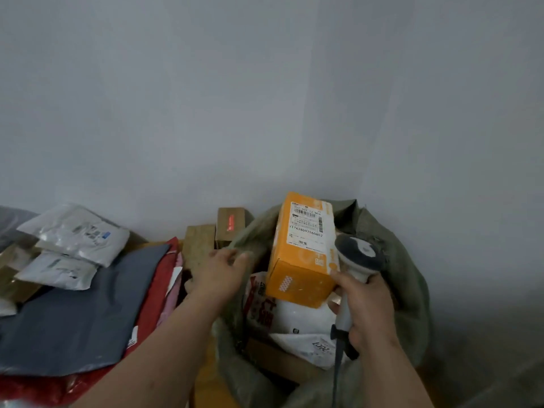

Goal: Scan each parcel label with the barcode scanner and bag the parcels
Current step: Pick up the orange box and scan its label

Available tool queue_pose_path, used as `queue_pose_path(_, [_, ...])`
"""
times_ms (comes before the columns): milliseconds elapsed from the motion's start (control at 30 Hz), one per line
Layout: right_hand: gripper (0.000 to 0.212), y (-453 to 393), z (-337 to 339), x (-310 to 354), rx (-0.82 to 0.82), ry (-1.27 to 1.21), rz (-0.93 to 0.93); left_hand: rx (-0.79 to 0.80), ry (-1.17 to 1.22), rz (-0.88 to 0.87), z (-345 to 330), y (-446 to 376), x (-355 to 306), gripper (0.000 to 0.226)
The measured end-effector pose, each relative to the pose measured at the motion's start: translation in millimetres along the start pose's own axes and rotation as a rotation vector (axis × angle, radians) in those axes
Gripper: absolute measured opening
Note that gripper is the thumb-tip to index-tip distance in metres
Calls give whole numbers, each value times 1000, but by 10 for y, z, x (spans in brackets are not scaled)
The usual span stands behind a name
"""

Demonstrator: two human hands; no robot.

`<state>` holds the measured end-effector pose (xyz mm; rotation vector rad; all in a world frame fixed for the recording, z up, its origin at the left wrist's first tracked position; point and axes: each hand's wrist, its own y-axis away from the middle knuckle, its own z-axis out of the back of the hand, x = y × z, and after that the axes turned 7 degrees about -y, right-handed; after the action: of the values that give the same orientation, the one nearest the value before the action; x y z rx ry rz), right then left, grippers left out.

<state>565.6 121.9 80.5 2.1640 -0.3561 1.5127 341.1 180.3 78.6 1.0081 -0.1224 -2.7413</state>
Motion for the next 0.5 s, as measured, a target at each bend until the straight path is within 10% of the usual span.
queue_pose_path(167, [41,-235,-49,-44,41,71,7,43,-112,204,-107,-287,305,89])
queue_pose_path(333, [65,-361,-162,4,116,187,65,-33,62,208,-144,-405,264,27])
queue_pose_path(500, [66,-433,-295,-42,211,325,84,-138,900,237,291,-452,-46,17])
